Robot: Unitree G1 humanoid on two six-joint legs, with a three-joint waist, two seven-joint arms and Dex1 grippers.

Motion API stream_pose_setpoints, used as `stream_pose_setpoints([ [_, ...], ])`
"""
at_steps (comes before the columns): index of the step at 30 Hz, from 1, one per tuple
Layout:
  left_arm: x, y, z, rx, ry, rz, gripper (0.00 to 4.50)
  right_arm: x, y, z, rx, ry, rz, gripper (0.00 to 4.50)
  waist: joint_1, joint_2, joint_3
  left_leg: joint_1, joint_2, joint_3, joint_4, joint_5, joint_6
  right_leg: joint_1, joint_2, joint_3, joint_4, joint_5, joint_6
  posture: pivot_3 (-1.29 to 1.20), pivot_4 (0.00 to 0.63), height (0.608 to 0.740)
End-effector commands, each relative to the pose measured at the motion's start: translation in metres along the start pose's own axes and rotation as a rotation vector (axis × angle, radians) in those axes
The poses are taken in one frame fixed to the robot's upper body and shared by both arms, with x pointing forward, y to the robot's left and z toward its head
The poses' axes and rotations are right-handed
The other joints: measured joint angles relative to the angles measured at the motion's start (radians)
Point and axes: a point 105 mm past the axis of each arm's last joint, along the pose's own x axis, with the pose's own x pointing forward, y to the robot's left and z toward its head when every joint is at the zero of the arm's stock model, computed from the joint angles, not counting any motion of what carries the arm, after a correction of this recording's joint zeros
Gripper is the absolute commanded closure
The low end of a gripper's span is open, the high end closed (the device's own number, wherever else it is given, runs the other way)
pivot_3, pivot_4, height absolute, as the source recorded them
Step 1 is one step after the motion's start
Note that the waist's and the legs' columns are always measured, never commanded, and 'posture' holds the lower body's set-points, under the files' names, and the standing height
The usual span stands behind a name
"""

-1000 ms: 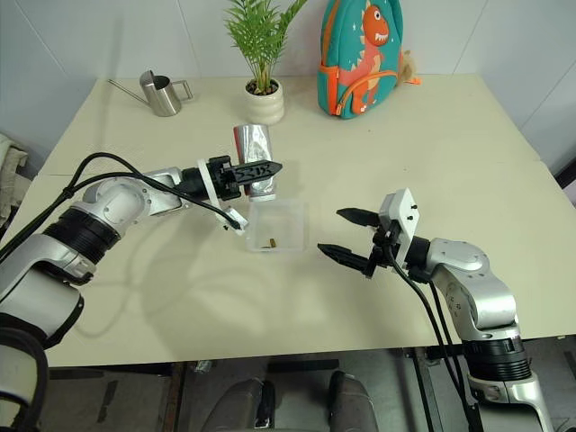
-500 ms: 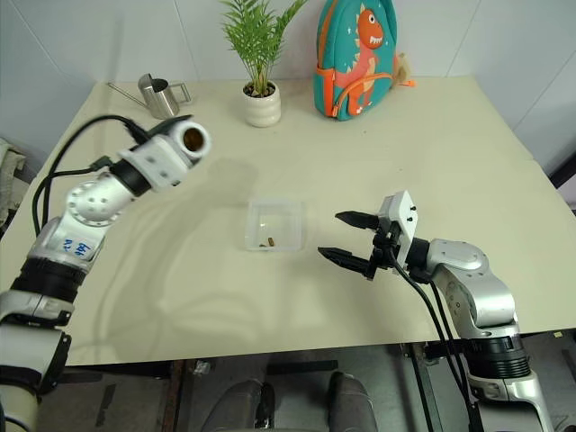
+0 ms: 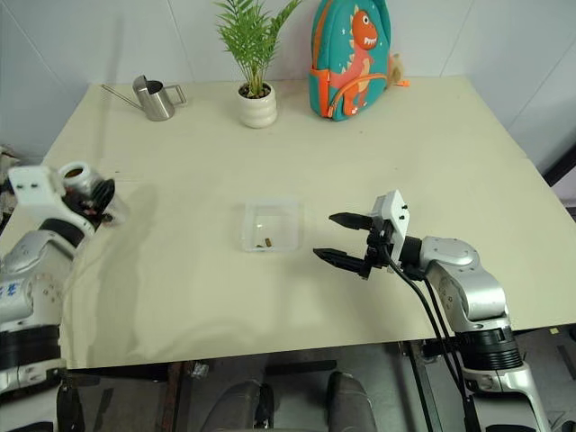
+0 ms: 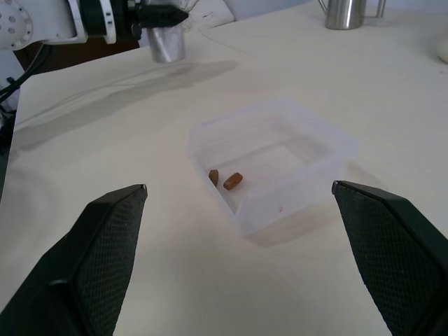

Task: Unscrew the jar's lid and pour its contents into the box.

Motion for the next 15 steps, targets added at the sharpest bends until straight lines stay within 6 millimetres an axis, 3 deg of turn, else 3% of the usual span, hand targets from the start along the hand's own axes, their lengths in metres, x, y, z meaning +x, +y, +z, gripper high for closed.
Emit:
stream_pose_setpoints([
  [1,-0.009,0.025,0.003,0.029,-0.070,0.097,2.57,0.005,-0.001,0.011,-0.044,-0.029,0.015,0.05,0.000,-0.001,-0.001,0.000,0.000,0.000,0.000,-0.001,0.000,0.000,0.000,0.000,0.000,0.000,0.000,0.00,0.150,0.740],
  [6,-0.016,0.033,-0.013,0.010,-0.046,0.116,2.57,0.008,-0.002,0.013,-0.050,-0.036,0.022,0.05,-0.002,-0.003,-0.002,0.000,0.000,0.000,0.000,-0.003,0.000,0.000,-0.001,0.000,-0.001,0.000,0.000,0.00,0.150,0.740],
  [15,-0.022,0.031,-0.023,-0.023,-0.022,0.091,2.57,0.013,-0.007,0.021,-0.100,-0.071,0.023,0.05,-0.005,-0.003,-0.002,0.000,0.001,0.001,0.000,-0.004,0.000,0.000,-0.001,0.000,-0.002,0.000,0.000,0.00,0.150,0.740],
])
